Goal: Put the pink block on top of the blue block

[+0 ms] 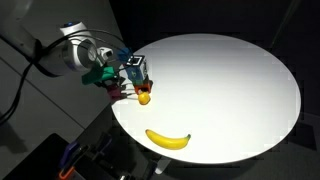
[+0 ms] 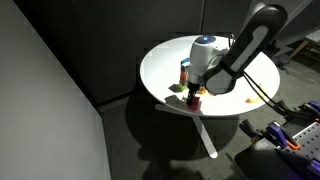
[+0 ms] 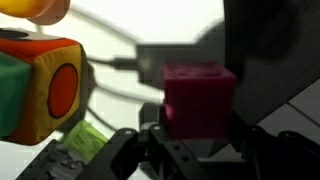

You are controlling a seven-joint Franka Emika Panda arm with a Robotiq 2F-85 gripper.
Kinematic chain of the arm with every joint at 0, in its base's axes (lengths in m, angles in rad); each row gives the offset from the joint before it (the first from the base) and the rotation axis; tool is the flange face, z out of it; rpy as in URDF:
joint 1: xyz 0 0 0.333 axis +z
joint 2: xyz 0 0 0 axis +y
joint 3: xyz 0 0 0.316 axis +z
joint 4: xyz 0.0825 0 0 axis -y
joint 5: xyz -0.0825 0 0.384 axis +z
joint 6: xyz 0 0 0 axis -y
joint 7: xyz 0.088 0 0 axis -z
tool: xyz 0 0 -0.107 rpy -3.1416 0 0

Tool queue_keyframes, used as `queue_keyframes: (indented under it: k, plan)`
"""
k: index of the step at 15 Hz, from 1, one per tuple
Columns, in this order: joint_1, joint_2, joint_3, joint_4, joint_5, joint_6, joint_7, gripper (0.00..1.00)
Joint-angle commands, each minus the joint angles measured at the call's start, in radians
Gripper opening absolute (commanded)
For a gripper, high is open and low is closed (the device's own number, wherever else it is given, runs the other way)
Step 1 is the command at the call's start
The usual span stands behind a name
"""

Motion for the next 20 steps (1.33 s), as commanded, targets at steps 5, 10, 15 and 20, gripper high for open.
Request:
queue_keyframes:
  k: [5, 10, 15, 20]
  plan:
    - [-0.011, -0.078, 0.011, -0.019, -0.014, -0.046, 0.016, 0.32]
    - [-0.028, -0.109, 0.031, -0.017, -0.004, -0.093, 0.006, 0.32]
    - [-0.065, -0.144, 0.07, -0.013, 0.018, -0.166, 0.0, 0.32]
    - [-0.096, -0.189, 0.096, -0.015, 0.058, -0.239, 0.017, 0.32]
